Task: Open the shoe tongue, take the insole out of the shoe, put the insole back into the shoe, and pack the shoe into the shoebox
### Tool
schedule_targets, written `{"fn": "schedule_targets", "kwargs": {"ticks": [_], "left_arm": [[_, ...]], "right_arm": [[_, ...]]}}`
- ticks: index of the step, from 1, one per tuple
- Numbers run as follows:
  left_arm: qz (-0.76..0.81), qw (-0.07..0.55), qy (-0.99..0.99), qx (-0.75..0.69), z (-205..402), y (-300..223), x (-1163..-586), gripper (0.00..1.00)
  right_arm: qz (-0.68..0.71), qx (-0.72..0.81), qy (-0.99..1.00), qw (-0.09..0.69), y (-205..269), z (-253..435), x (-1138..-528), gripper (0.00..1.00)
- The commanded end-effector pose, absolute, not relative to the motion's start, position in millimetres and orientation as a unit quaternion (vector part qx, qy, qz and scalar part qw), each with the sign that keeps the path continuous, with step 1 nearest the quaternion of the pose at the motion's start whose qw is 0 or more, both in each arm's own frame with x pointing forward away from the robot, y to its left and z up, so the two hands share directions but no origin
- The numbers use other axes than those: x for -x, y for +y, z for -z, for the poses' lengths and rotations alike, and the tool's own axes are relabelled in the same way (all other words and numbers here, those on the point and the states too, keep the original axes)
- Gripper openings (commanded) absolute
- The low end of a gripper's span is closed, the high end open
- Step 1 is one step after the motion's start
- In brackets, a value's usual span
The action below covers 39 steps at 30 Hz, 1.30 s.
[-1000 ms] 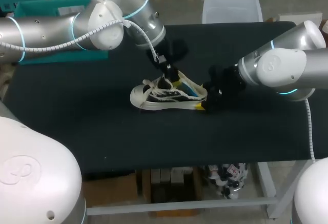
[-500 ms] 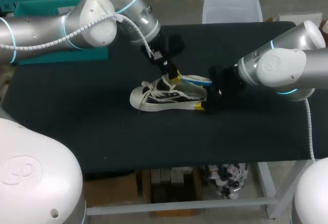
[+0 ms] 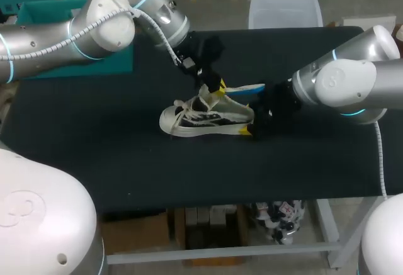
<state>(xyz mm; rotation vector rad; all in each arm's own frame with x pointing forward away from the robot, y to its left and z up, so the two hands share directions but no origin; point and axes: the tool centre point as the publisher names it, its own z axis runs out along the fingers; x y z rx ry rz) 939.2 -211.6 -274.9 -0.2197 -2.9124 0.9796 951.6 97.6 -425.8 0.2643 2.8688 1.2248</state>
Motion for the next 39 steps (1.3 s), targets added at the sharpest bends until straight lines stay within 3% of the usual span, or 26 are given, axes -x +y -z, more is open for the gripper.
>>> {"fn": "schedule_targets", "kwargs": {"ticks": [1,16,17,18,19,20,39], "left_arm": [[-0.329,0.028,-0.940,0.085,264,-210,-936,0.00],[-0.369,0.027,-0.913,0.174,226,-215,-926,0.00],[-0.373,0.028,-0.910,0.179,224,-216,-925,0.00],[-0.376,0.028,-0.908,0.183,222,-217,-924,0.00],[-0.378,0.028,-0.906,0.187,220,-218,-923,0.00],[-0.381,0.027,-0.904,0.193,218,-219,-922,0.00],[-0.403,-0.001,-0.878,0.260,183,-212,-901,0.00]], "right_arm": [[-0.392,-0.084,0.916,0.004,98,430,-952,0.00],[-0.386,-0.081,0.919,0.005,93,424,-953,0.00],[-0.384,-0.080,0.920,0.006,92,422,-953,0.25],[-0.382,-0.081,0.921,0.006,91,421,-953,0.39],[-0.382,-0.081,0.921,0.006,90,420,-953,0.63],[-0.381,-0.082,0.921,0.006,89,418,-952,1.00],[-0.343,-0.071,0.936,0.035,66,372,-952,1.00]]}}
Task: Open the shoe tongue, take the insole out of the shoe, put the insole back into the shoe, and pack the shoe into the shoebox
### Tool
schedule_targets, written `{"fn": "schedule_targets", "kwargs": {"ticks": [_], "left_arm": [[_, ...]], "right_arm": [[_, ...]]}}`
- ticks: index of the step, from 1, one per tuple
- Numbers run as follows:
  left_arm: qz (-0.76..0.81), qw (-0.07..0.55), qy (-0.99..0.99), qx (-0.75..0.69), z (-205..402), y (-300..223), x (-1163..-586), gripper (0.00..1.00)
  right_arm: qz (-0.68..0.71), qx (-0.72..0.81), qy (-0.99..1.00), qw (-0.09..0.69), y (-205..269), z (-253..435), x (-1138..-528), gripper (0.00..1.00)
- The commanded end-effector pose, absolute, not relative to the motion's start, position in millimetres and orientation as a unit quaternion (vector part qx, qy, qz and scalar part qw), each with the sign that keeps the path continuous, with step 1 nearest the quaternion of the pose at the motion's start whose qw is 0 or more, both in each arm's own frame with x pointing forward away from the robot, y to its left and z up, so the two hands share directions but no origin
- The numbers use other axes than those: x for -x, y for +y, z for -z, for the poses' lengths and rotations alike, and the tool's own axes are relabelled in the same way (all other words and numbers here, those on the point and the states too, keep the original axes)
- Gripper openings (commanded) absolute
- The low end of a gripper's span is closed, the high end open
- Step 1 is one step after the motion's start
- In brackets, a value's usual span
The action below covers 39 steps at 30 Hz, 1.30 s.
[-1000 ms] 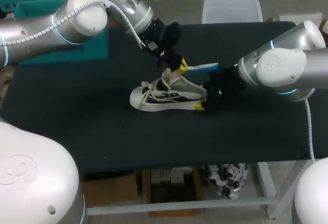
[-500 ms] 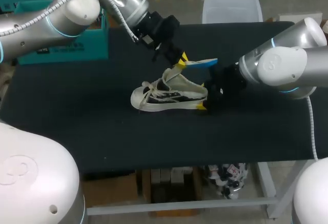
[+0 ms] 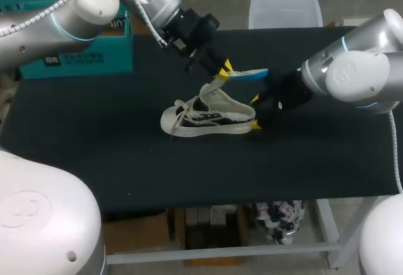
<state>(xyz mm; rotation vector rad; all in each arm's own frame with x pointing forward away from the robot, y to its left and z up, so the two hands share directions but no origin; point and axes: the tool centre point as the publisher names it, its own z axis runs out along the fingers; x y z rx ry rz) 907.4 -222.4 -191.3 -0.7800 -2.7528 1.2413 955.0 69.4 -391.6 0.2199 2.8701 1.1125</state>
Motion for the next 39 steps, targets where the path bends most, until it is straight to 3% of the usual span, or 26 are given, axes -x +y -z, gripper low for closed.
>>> {"fn": "schedule_targets", "kwargs": {"ticks": [1,19,39], "left_arm": [[-0.404,-0.004,-0.876,0.263,181,-210,-900,0.00],[-0.420,-0.029,-0.874,0.242,171,-151,-886,0.00],[-0.423,-0.066,-0.888,0.169,183,-64,-842,0.00]], "right_arm": [[-0.340,-0.070,0.937,0.038,64,368,-953,1.00],[-0.272,0.001,0.960,0.065,97,308,-987,1.00],[-0.114,0.008,0.992,0.052,156,316,-999,1.00]]}}
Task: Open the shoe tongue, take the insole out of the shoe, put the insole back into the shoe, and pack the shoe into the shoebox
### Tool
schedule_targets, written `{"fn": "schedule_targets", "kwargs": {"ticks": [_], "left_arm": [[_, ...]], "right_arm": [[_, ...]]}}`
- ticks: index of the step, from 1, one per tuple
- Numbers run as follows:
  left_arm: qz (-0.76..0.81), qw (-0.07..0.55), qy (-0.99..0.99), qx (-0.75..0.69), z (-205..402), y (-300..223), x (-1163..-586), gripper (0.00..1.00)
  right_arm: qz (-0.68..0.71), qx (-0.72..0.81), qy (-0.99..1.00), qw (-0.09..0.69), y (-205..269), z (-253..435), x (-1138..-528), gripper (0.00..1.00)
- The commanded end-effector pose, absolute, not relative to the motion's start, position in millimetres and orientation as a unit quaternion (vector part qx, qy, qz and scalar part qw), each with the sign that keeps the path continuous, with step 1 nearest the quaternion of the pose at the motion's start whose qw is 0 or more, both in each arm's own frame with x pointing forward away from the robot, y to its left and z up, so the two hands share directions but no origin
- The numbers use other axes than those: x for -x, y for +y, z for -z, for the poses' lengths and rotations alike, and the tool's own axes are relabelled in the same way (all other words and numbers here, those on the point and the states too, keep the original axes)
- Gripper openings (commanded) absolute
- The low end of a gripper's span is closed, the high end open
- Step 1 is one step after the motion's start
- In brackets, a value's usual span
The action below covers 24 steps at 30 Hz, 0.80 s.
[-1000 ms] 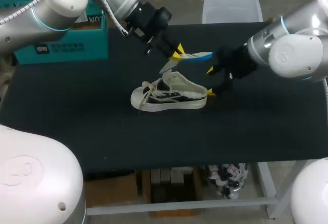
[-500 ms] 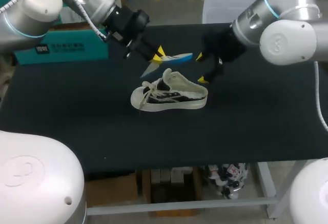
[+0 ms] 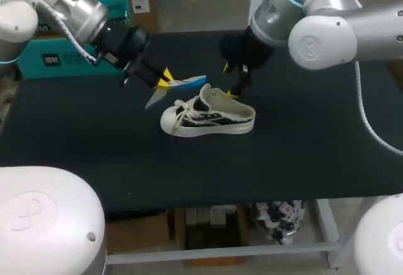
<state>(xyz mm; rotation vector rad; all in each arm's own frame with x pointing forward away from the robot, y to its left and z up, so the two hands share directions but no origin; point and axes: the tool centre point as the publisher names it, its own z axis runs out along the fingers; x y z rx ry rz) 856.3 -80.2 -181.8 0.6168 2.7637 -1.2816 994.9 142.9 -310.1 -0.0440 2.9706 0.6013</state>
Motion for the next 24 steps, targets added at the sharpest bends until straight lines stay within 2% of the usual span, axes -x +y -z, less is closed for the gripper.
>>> {"fn": "schedule_targets", "kwargs": {"ticks": [1,19,22,23,24], "left_arm": [[0.422,0.067,0.889,-0.166,184,-62,-841,0.00],[0.419,0.076,0.896,-0.125,201,-17,-823,0.00],[0.418,0.075,0.897,-0.122,203,-16,-823,0.00],[0.417,0.074,0.898,-0.121,204,-16,-824,0.00],[0.417,0.073,0.898,-0.120,205,-15,-824,0.00]], "right_arm": [[-0.111,0.009,0.992,0.052,158,317,-999,1.00],[-0.014,-0.013,0.999,0.037,171,349,-988,0.99],[-0.017,-0.017,0.999,0.033,170,355,-989,0.41],[-0.015,-0.020,0.999,0.033,170,357,-990,0.00],[-0.015,-0.021,0.999,0.032,171,359,-990,0.00]]}}
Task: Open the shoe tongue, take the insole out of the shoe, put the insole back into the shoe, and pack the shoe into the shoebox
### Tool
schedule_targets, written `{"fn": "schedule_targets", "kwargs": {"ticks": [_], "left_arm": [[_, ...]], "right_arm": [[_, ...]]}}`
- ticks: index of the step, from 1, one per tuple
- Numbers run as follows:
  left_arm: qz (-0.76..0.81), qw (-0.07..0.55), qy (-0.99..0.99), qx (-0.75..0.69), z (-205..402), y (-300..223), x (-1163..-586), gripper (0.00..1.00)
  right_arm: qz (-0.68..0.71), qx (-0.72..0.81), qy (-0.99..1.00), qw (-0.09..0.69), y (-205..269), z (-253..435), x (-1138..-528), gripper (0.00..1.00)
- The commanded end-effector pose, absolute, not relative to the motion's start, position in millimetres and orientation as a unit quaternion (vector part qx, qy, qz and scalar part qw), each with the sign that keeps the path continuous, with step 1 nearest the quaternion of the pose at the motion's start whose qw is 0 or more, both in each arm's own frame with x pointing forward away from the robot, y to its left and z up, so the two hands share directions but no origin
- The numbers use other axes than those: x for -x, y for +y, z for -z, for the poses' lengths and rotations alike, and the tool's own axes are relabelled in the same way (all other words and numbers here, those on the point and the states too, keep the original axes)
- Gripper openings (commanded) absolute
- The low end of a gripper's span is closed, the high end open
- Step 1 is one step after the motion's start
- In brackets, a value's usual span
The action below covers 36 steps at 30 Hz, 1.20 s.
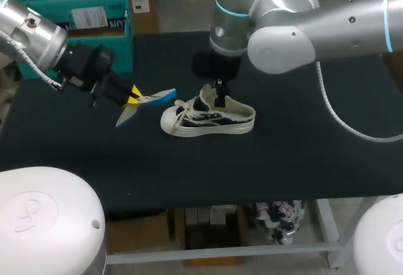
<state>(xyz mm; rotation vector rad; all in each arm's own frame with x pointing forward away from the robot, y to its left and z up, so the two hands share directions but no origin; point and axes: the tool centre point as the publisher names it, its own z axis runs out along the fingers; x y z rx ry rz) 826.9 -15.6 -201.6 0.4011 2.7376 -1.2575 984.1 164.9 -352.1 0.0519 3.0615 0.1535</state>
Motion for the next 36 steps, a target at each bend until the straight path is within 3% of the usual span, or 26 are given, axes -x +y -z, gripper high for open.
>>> {"fn": "schedule_targets", "kwargs": {"ticks": [1,22,36], "left_arm": [[0.416,0.072,0.899,-0.119,206,-15,-824,0.00],[0.410,0.051,0.899,-0.146,212,-21,-835,0.00],[0.408,0.030,0.891,-0.199,211,-38,-854,0.00]], "right_arm": [[-0.016,-0.021,0.999,0.031,171,360,-990,0.00],[-0.026,-0.127,0.990,0.047,156,349,-974,0.00],[-0.032,-0.339,0.940,-0.012,140,336,-964,0.00]]}}
